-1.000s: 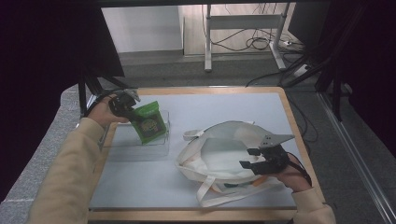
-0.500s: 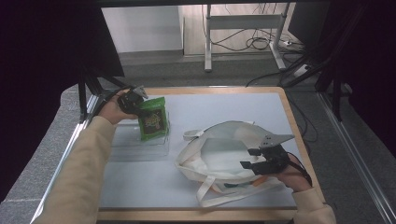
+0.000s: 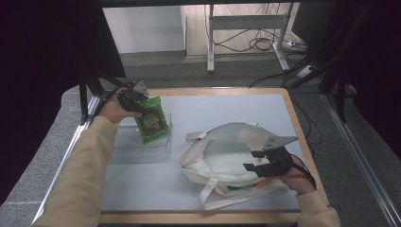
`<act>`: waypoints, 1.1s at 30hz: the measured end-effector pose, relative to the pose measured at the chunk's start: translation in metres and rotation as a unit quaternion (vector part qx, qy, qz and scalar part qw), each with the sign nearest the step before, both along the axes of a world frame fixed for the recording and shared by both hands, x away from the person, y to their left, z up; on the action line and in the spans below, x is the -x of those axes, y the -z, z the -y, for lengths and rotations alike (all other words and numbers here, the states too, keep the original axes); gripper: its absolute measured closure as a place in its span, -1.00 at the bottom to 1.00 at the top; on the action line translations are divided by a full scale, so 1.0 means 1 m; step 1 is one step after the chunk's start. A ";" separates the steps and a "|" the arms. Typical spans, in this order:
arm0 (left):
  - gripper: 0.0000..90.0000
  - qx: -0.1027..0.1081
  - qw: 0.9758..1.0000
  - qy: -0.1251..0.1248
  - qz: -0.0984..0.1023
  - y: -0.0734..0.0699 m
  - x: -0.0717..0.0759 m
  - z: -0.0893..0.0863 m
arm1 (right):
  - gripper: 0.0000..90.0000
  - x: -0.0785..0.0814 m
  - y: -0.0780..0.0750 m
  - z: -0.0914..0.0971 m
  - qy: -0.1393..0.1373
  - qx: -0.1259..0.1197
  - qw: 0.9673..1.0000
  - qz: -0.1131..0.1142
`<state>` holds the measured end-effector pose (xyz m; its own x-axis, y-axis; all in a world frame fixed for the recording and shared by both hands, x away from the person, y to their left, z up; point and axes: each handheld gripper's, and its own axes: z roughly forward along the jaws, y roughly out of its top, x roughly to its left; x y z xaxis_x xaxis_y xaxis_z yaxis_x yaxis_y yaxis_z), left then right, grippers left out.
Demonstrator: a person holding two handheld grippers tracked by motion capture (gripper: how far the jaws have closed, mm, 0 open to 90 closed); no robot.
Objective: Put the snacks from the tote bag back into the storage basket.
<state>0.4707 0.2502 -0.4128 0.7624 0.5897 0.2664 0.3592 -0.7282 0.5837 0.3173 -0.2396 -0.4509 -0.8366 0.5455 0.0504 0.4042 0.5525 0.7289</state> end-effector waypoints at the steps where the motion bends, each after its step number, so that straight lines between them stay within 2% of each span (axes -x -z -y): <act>1: -0.10 0.002 1.000 0.000 0.005 -0.004 0.001 0.000 | -0.12 0.000 0.000 0.000 0.000 0.000 1.000 0.000; 5: -0.13 0.025 0.999 0.008 0.023 -0.018 0.006 0.000 | -0.12 0.000 0.000 0.001 0.001 0.000 1.000 0.001; 9: -0.13 0.030 0.999 0.006 0.027 -0.025 0.011 0.000 | -0.12 0.001 -0.001 0.001 0.002 0.000 1.000 0.001; 12: -0.13 0.037 0.999 0.003 0.020 -0.026 0.015 0.000 | -0.12 0.001 -0.001 0.000 0.000 0.000 1.000 0.002; 17: -0.11 0.058 0.998 -0.002 -0.003 -0.025 0.021 0.000 | -0.12 0.001 -0.001 0.000 -0.001 -0.001 1.000 0.003; 22: -0.04 0.093 0.995 -0.005 -0.028 -0.025 0.028 0.000 | -0.12 0.001 -0.002 0.000 0.000 -0.003 1.000 0.003; 28: -0.05 0.107 0.993 -0.004 -0.045 -0.025 0.042 0.002 | -0.13 0.000 -0.003 0.001 -0.001 -0.006 1.000 0.006; 31: -0.05 0.117 0.992 -0.001 -0.047 -0.024 0.049 0.003 | -0.13 0.000 -0.003 -0.001 -0.002 -0.009 1.000 0.005; 33: -0.06 0.117 0.992 0.000 -0.049 -0.023 0.054 0.003 | -0.14 -0.001 -0.002 -0.001 -0.003 -0.011 1.000 0.004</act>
